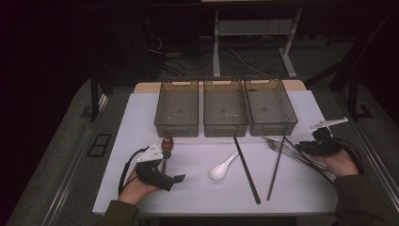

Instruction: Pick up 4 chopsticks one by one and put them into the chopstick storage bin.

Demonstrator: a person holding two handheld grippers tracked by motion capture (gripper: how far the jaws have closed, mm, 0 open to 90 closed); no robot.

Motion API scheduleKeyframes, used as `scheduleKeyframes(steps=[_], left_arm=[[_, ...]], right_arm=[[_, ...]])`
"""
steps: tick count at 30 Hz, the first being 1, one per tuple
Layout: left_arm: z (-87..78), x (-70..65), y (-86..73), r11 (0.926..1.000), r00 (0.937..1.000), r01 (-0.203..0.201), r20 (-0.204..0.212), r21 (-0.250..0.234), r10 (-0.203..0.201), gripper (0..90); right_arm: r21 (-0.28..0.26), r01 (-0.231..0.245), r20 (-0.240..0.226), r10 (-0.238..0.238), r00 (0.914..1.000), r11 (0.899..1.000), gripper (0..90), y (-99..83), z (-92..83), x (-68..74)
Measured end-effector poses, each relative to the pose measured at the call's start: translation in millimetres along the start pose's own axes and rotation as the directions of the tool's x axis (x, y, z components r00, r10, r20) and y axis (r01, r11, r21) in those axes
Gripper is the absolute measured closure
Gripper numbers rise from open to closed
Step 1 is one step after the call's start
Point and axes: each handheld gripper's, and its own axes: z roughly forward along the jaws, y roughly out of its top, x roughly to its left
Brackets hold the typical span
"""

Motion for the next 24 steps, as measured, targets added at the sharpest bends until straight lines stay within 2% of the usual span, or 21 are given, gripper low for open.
scheduleKeyframes(steps=[8, 14, 24], left_arm=[[0.2, -0.2, 0.2, 1.0000, 1.0000, -0.002, 0.000, 0.002, 0.002, 0.0], [0.2, 0.0, 0.2, 1.0000, 1.0000, -0.002, -0.001, 0.003, 0.002, 0.0], [0.2, -0.4, 0.1, 1.0000, 1.0000, 0.002, -0.002, 0.002, -0.002, 0.0]], right_arm=[[0.020, 0.006, 0.009, -0.006, 0.9999, 1.000, 72.1, -23.2, -17.5, -7.2], [0.035, 0.024, -0.014, -0.023, 0.9996, 0.999, 73.0, -32.3, -18.6, -7.0], [0.065, 0.065, -0.018, -0.064, 0.9978, 0.996, 77.4, -40.3, -18.4, -2.8]])
